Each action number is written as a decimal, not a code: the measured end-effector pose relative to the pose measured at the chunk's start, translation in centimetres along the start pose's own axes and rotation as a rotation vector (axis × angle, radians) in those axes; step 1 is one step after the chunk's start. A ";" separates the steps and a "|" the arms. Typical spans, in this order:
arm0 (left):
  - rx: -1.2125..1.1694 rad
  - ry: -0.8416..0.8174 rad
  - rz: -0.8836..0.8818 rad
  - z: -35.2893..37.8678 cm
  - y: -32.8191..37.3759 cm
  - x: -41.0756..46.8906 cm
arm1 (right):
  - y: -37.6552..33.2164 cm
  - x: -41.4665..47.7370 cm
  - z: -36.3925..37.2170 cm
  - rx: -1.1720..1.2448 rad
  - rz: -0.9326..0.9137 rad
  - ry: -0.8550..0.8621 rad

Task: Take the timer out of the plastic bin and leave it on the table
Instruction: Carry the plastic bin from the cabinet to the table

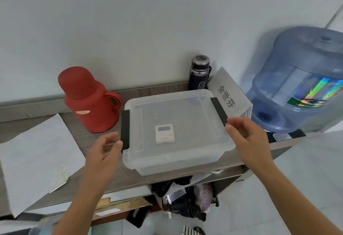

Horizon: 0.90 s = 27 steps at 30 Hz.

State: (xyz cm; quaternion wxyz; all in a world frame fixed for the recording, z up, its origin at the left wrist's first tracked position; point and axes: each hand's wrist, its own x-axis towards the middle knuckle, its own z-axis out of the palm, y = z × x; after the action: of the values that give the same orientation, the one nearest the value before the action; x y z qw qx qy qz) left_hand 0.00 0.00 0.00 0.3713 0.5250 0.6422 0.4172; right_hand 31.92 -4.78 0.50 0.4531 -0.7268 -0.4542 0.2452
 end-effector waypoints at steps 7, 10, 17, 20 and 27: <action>0.002 -0.113 -0.020 2.6 -0.5 2.9 | -0.1 4.3 2.3 -0.099 0.115 -0.052; -0.033 -0.101 -0.019 2.8 -0.9 3.3 | -0.1 4.7 2.8 -0.041 0.196 -0.075; -0.127 -0.038 -0.039 0.7 -0.2 1.6 | -1.5 2.6 2.6 0.093 0.238 -0.105; -0.142 -0.004 -0.014 -1.6 0.2 0.0 | -2.7 1.0 2.5 0.182 0.225 -0.135; -0.173 0.145 -0.074 -5.7 0.1 -5.4 | -4.5 -1.2 3.7 0.299 0.160 -0.288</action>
State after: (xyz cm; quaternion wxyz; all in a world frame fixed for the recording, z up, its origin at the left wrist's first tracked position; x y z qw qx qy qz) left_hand -4.27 -6.12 2.46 0.3827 0.4355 0.6479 0.4940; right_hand 26.51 -3.42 2.67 0.4654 -0.6429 -0.4138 0.4460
